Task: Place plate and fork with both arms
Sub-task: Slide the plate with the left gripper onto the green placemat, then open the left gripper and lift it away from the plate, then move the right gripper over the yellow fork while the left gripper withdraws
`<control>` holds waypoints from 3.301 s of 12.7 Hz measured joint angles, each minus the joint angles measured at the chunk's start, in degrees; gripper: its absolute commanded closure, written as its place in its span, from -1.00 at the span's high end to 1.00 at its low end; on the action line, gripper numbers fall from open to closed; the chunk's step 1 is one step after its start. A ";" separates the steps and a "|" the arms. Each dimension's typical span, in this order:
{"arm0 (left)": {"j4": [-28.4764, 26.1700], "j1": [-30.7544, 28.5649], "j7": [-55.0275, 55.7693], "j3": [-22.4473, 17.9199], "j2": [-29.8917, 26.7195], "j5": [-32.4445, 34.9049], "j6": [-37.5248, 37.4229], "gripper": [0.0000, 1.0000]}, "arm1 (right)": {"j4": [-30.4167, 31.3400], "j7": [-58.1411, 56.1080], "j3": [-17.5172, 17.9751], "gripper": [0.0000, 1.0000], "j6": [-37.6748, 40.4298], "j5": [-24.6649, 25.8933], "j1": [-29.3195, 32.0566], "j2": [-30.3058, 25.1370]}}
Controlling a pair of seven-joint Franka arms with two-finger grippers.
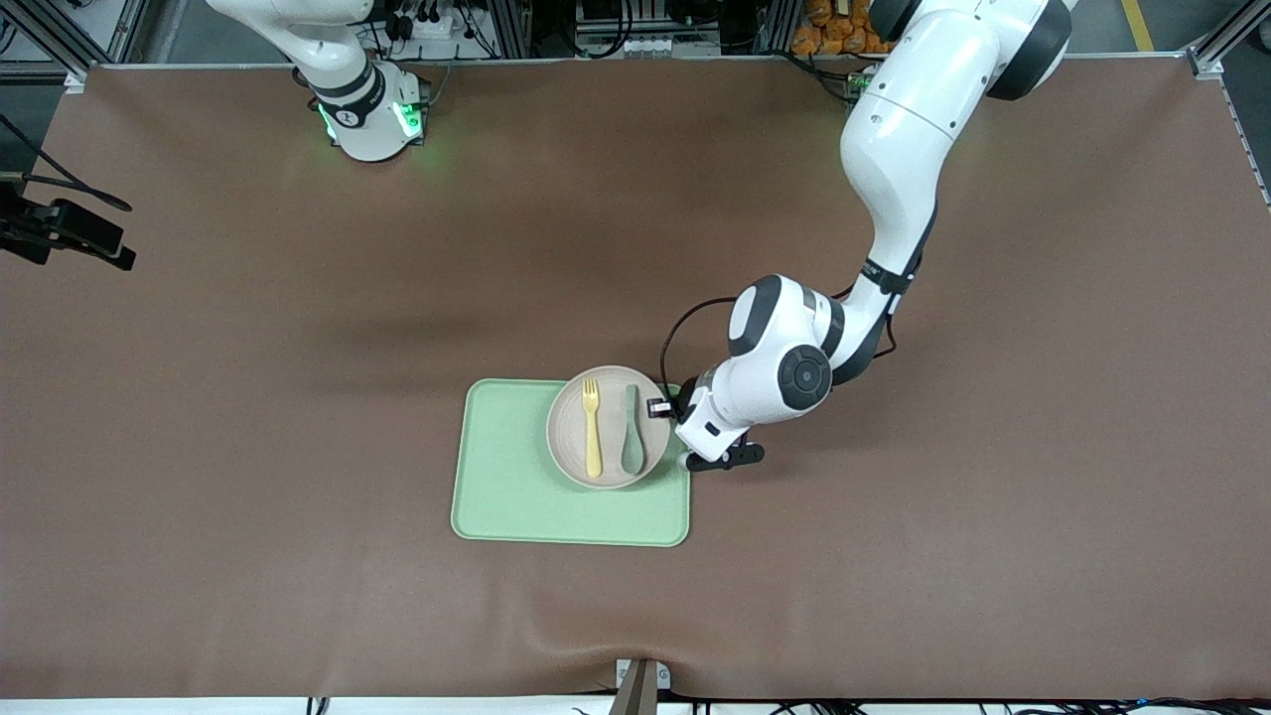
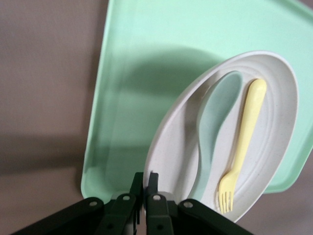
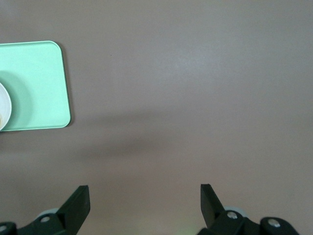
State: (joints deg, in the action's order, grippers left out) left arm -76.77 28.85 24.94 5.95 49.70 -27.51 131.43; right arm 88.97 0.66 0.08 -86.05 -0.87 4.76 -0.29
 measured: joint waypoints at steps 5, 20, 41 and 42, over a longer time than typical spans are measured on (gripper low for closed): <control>3.72 -0.09 -0.19 -0.60 4.06 0.00 3.38 -1.00 | 0.01 -0.14 0.60 1.00 0.00 -0.04 -0.40 0.65; 5.96 0.88 2.14 -0.33 2.20 0.00 3.42 1.00 | -0.13 -0.13 0.93 1.00 -0.23 -3.51 -2.04 2.56; -11.08 -17.92 -5.60 -2.37 -46.69 28.39 -41.99 1.00 | -12.94 16.70 1.13 1.00 -29.43 -5.66 -26.84 36.46; -11.20 -18.04 -5.60 -2.36 -47.00 28.39 -41.94 1.00 | -13.71 17.87 1.10 1.00 -31.51 -5.28 -27.91 38.16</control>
State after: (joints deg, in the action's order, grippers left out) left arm -87.97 10.81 19.34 3.59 2.70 0.88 89.49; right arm 75.27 18.53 1.18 -117.57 -6.15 -23.15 37.87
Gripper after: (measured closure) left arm 0.000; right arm 0.000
